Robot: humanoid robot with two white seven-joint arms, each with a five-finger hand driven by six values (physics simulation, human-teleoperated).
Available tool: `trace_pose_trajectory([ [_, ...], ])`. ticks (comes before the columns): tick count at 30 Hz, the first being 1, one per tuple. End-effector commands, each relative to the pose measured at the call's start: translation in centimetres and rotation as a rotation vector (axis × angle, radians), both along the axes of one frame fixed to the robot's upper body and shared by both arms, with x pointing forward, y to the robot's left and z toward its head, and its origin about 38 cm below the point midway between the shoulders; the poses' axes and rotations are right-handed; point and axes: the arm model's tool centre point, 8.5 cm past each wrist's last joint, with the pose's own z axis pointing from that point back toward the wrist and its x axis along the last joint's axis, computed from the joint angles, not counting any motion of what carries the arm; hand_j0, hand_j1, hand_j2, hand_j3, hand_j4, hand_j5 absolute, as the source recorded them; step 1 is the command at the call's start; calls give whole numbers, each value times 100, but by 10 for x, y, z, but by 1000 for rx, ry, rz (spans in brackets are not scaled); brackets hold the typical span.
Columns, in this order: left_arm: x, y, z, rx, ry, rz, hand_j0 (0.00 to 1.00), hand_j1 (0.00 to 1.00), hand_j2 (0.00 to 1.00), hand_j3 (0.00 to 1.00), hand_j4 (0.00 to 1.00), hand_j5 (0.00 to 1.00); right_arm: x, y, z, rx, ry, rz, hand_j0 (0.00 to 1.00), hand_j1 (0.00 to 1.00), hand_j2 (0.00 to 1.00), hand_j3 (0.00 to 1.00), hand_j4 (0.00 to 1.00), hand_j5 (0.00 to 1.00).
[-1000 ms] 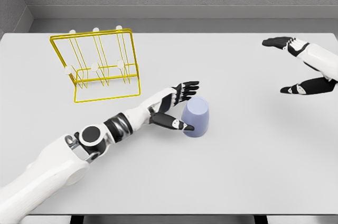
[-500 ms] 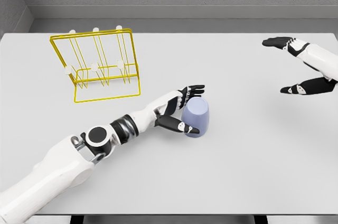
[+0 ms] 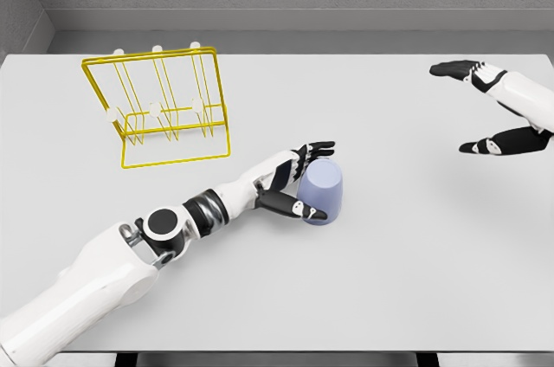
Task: Place the cup on the cup holder with both arms
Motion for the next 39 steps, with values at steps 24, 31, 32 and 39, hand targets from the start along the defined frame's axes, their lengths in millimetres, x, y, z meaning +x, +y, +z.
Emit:
trace_pose_trajectory([
  [24,-6,-4,16,-41,-31,-26,67,67,67,67,67,67,0,-1,0,8,3,-2,100,100,100,100,100,100],
  [31,-6,17,39,-43,-89,-21,67,67,67,67,67,67,0,-1,0,8,3,-2,100,100,100,100,100,100],
  [32,-8,20,41,-40,-93,-25,67,67,67,67,67,67,0,-1,0,8,3,-2,100,100,100,100,100,100],
  [39,-4,48,58,-10,-143,-1,68,68,68,68,68,68,0,-1,0,8,3,-2,100,100,100,100,100,100],
])
